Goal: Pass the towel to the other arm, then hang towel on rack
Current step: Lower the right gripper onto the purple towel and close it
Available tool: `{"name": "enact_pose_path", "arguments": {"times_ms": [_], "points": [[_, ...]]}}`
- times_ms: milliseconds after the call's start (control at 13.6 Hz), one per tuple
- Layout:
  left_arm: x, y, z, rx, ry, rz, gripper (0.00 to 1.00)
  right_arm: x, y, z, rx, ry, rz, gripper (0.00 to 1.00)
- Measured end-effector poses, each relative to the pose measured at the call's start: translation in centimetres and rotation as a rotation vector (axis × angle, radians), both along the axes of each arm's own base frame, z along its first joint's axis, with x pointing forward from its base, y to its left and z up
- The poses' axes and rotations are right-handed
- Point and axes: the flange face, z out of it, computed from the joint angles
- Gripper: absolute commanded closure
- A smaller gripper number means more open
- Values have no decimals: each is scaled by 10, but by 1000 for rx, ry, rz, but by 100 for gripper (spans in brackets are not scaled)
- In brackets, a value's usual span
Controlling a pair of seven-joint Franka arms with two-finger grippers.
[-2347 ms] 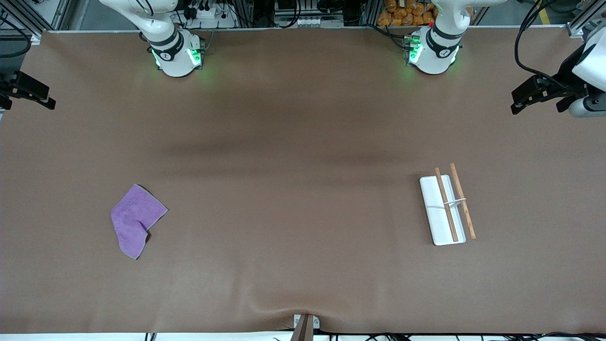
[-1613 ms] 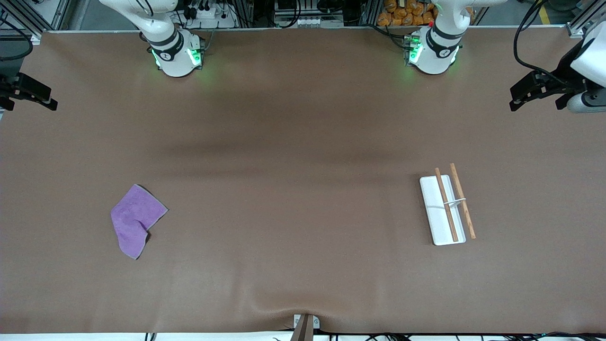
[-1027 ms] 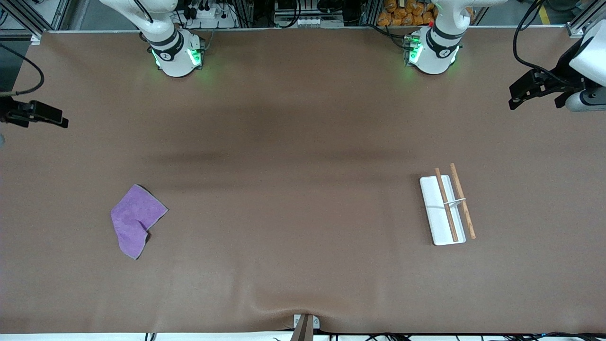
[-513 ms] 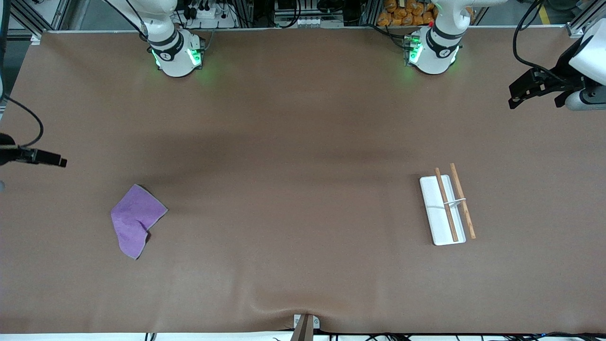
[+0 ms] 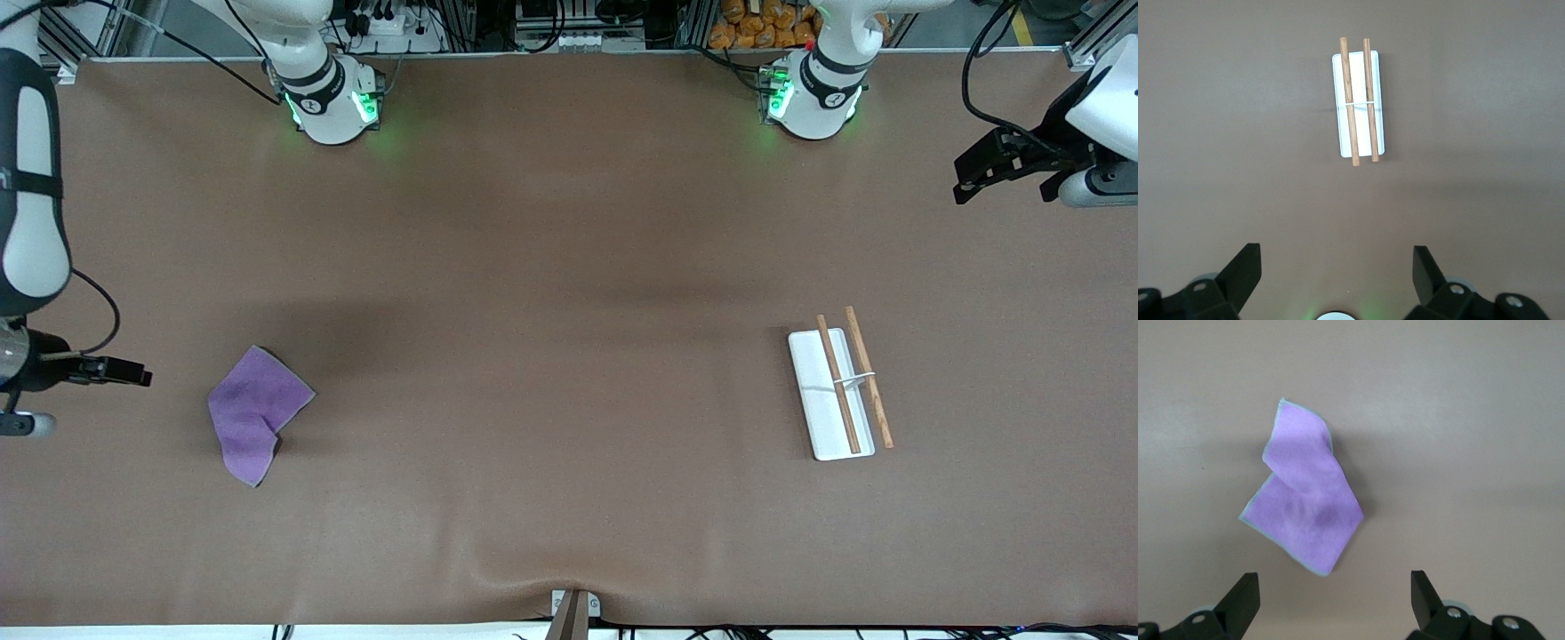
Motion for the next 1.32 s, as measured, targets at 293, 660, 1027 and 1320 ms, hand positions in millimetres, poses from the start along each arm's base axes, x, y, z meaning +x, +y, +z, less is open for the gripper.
{"name": "enact_pose_path", "arguments": {"times_ms": [293,660,1027,1320], "points": [[0,-3,0,0,-1,-8,0,13,7,-42,7,-11,126,0],[0,-4,-2,0,2,-8,0,20,14,-84,15,7,161,0],[0,-4,-3,0,4,-8,0,21,12,-125,19,-1,160,0],[0,-4,-3,1,5,-8,0,10,13,-154,50,36,142,0]]}}
